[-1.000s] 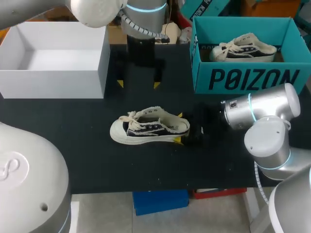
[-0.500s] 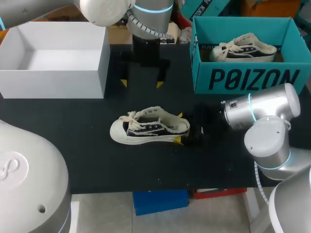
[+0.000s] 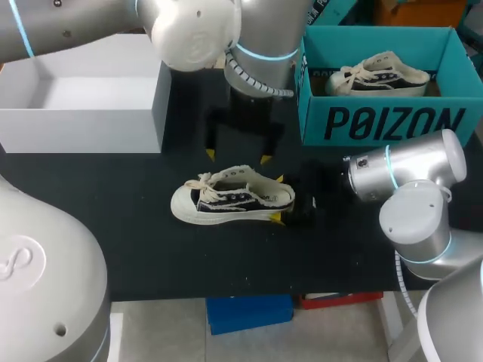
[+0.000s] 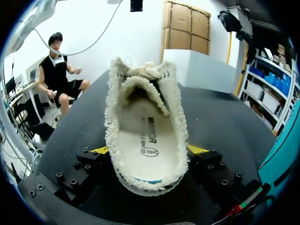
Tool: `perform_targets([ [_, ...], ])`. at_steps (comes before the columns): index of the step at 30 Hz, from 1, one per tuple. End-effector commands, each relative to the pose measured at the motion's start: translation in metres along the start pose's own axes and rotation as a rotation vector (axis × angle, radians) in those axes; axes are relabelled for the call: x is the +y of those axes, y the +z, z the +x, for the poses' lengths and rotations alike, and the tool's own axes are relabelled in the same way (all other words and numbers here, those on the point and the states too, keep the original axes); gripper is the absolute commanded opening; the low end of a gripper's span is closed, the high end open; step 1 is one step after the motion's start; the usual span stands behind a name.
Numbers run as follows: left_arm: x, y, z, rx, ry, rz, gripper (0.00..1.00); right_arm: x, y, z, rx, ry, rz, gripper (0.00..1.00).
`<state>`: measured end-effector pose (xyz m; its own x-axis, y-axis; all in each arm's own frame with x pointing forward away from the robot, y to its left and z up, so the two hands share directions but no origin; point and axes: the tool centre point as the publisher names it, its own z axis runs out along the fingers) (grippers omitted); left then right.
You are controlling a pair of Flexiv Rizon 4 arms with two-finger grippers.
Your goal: Take the shoe out of the shoebox, open the shoe tongue, remove and reinsert the insole, then place the shoe into the shoebox
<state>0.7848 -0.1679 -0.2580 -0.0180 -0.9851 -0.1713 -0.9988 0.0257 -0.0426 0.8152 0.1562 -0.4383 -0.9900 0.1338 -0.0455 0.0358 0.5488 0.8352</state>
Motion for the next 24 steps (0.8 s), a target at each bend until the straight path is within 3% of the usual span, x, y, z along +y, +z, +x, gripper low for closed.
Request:
perform_targets([
  [1, -0.005, 0.02, 0.015, -0.018, 0.008, -0.032, 1.0, -0.001, 0.001, 0.001, -0.002, 0.001, 0.001, 0.0],
  [9, 0.001, 0.046, 0.019, -0.06, 0.019, -0.064, 1.0, -0.001, 0.001, 0.001, -0.002, 0.001, 0.001, 0.0],
  [24, 0.0, 0.087, 0.008, -0.176, 0.033, -0.095, 1.0, -0.001, 0.001, 0.001, -0.002, 0.001, 0.001, 0.0],
])
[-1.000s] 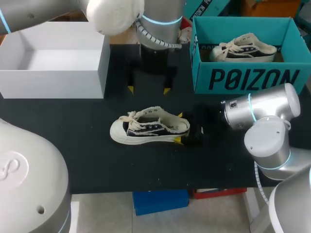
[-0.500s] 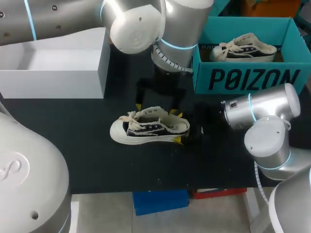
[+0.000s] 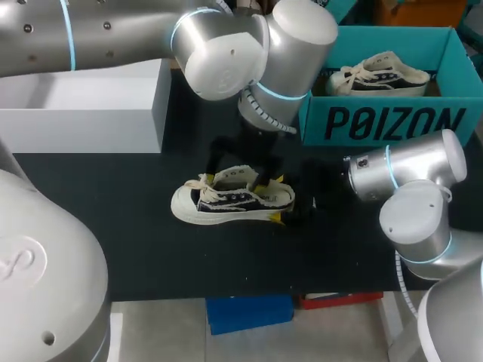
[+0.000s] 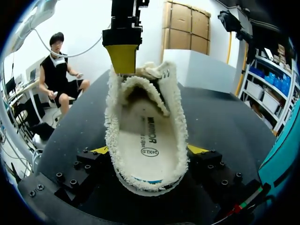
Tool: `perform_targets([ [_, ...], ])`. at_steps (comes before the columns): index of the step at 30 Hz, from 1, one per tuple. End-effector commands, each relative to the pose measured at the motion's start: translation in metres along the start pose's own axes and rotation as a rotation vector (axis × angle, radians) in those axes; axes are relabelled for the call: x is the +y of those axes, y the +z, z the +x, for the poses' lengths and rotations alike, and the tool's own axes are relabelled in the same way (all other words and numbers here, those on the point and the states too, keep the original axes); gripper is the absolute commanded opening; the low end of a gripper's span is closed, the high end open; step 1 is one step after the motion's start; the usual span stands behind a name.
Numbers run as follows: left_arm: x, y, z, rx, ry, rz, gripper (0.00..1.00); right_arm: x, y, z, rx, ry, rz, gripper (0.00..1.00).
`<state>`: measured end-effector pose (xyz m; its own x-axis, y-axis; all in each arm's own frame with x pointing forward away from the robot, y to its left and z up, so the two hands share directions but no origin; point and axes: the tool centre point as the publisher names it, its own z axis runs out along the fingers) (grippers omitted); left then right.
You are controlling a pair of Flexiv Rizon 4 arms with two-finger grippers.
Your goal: Take the shoe out of the shoebox, open the shoe tongue, remove and reinsert the insole, then place the shoe into the shoebox
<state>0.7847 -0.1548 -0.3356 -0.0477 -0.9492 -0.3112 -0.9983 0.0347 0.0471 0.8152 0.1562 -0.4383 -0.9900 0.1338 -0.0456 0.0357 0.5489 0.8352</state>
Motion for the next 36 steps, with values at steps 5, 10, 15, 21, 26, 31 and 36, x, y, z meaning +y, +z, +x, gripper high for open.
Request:
perform_targets([
  [5, -0.011, 0.016, 0.012, -0.061, 0.013, -0.017, 1.0, -0.001, 0.001, 0.001, -0.002, 0.001, 0.001, 0.0],
  [10, -0.016, 0.021, 0.02, -0.075, 0.02, -0.027, 1.0, -0.001, 0.001, 0.001, -0.002, 0.001, 0.001, 0.0],
  [15, -0.017, 0.023, 0.027, -0.103, 0.032, -0.027, 1.0, -0.001, 0.001, 0.001, -0.002, 0.001, 0.001, 0.0],
  [21, -0.019, 0.025, 0.027, -0.125, 0.038, -0.038, 1.0, -0.001, 0.001, 0.001, -0.002, 0.001, 0.001, 0.0],
  [26, -0.02, 0.029, 0.023, -0.151, 0.045, -0.051, 1.0, -0.001, 0.001, 0.001, -0.002, 0.001, 0.001, 0.0],
  [31, -0.02, 0.033, 0.022, -0.171, 0.064, -0.063, 0.41, -0.001, 0.001, 0.001, -0.002, 0.001, 0.001, 0.0],
  [36, -0.022, 0.035, 0.022, -0.171, 0.071, -0.065, 0.36, -0.001, 0.001, 0.001, -0.002, 0.001, 0.001, 0.0],
])
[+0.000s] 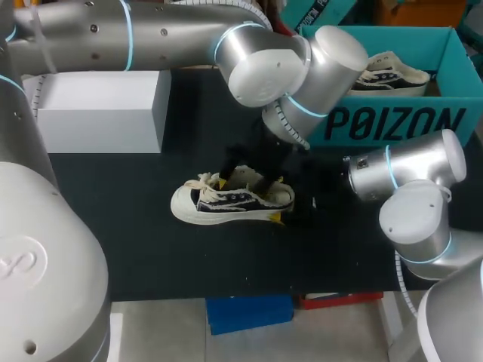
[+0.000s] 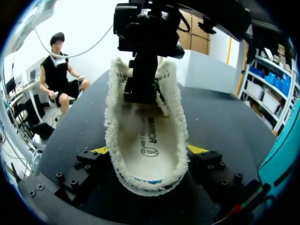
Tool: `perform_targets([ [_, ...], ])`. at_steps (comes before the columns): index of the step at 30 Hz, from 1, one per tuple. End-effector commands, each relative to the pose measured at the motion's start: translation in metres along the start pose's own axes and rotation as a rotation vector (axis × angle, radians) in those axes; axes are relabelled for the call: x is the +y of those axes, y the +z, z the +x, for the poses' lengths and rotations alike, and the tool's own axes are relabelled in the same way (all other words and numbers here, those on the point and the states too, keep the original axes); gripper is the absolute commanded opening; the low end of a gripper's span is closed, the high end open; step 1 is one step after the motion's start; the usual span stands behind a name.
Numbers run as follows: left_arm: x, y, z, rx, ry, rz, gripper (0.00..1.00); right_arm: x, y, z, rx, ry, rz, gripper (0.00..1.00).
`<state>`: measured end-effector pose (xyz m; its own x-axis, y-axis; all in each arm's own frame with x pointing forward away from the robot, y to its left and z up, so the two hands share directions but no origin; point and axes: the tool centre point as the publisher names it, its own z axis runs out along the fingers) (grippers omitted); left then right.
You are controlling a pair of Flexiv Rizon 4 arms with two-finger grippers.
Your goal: Take the shoe out of the shoebox, open the shoe tongue, remove and reinsert the insole, then place the shoe into the shoebox
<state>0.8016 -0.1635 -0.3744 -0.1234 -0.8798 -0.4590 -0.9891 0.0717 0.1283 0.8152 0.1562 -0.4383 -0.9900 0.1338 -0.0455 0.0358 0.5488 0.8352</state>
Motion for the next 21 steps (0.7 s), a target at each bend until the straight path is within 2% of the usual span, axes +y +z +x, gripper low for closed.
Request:
perform_targets([
  [1, -0.003, 0.0, 0.003, -0.004, 0.013, -0.001, 0.35, -0.001, 0.001, 0.001, -0.002, 0.001, 0.001, 0.0],
  [3, -0.004, 0.0, 0.003, -0.005, 0.018, 0.002, 0.06, -0.001, 0.001, 0.001, -0.002, 0.001, 0.001, 0.0],
  [4, -0.004, 0.0, 0.003, -0.014, 0.015, 0.004, 0.0, -0.001, 0.001, 0.001, -0.002, 0.001, 0.001, 0.0],
  [13, -0.003, -0.002, 0.003, -0.009, 0.027, 0.024, 0.0, -0.001, 0.001, 0.001, -0.002, 0.001, 0.001, 0.0],
  [21, -0.003, -0.022, -0.008, 0.079, 0.019, 0.07, 0.0, -0.001, 0.001, 0.001, -0.002, 0.001, 0.001, 0.0],
])
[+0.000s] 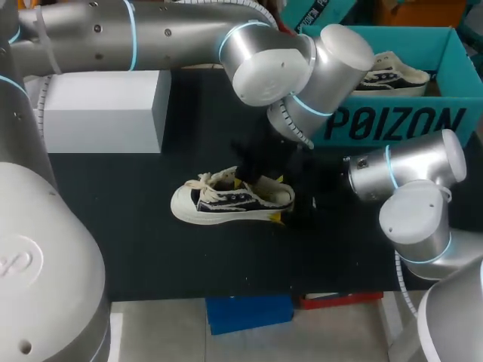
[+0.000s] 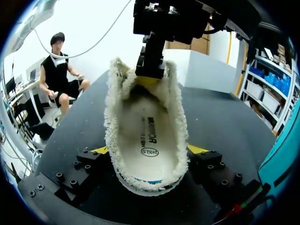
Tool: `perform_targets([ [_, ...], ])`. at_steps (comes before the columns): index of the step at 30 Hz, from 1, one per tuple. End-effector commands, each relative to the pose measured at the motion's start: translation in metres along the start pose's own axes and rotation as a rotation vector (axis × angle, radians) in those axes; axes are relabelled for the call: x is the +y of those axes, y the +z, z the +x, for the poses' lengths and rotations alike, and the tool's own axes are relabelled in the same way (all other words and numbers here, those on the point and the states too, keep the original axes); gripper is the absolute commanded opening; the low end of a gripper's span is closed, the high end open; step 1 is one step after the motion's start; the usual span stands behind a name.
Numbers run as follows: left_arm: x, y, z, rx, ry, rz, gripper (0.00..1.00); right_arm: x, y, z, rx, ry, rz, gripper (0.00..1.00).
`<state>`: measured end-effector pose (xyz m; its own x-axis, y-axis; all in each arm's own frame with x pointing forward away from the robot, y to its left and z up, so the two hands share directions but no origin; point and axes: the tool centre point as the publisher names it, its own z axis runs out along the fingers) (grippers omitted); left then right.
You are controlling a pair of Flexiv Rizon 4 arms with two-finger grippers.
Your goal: Take the shoe out of the shoebox, open the shoe tongue, remove and reinsert the insole, then place the shoe into the shoebox
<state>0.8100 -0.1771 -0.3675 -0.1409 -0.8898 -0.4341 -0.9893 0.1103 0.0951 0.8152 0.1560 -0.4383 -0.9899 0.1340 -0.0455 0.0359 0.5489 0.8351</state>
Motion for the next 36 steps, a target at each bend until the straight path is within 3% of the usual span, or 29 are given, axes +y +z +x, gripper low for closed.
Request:
perform_targets([
  [1, 0.006, -0.012, -0.018, 0.062, -0.005, 0.031, 0.0, -0.001, 0.001, 0.001, -0.002, 0.001, 0.001, 0.0],
  [13, 0.013, -0.021, -0.047, 0.101, -0.049, 0.077, 0.0, -0.001, 0.001, 0.001, -0.002, 0.001, 0.001, 0.0],
  [27, 0.018, -0.004, -0.089, 0.103, -0.152, 0.078, 0.0, -0.001, 0.001, 0.001, -0.002, 0.001, 0.001, 0.0],
  [36, 0.025, 0.014, -0.096, 0.107, -0.159, 0.037, 0.0, -0.001, 0.001, 0.001, -0.002, 0.001, 0.001, 0.0],
])
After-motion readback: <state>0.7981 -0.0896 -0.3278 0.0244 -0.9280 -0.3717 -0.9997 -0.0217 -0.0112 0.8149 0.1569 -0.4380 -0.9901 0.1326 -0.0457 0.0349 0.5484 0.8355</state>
